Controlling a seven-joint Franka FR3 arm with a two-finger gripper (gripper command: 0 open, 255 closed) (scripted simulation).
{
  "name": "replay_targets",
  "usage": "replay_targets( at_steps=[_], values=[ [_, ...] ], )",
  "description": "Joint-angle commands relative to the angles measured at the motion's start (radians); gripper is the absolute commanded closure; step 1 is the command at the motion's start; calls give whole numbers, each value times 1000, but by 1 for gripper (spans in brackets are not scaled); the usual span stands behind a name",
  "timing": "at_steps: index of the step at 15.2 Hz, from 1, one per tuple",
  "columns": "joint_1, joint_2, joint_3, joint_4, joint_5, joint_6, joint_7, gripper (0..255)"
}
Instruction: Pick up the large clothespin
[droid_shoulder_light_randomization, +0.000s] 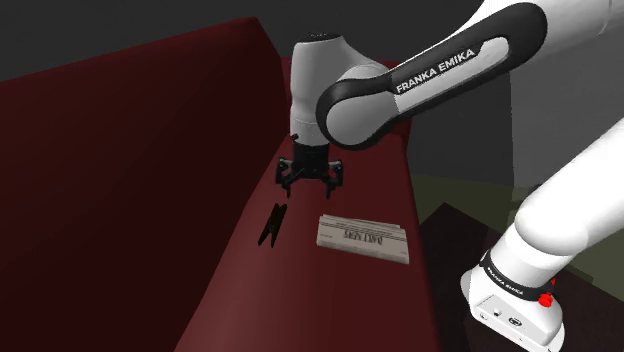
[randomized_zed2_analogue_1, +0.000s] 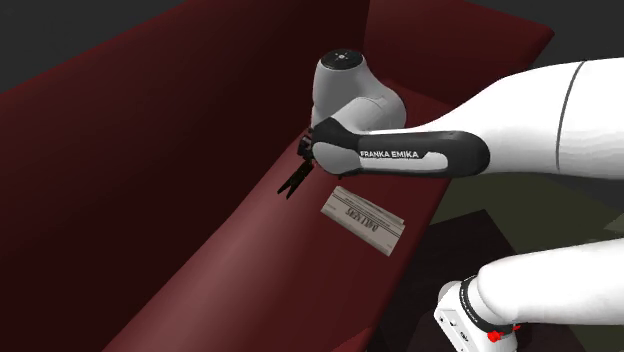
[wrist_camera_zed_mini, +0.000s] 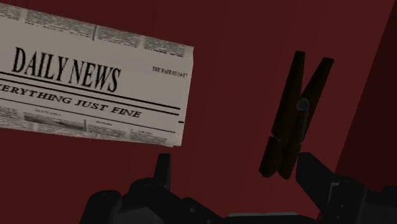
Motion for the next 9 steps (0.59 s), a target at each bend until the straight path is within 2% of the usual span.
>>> replay_targets(
  at_steps=[1, 3, 6, 9],
  values=[
    [-27, 118, 44, 47, -88, 57, 128, 0],
    [-27, 229, 60, 102, -190, 87, 257, 0],
    [22, 388, 32, 199, -338, 110, 438, 0],
    [50, 434, 7, 210, -379, 135, 480, 0]
  ],
)
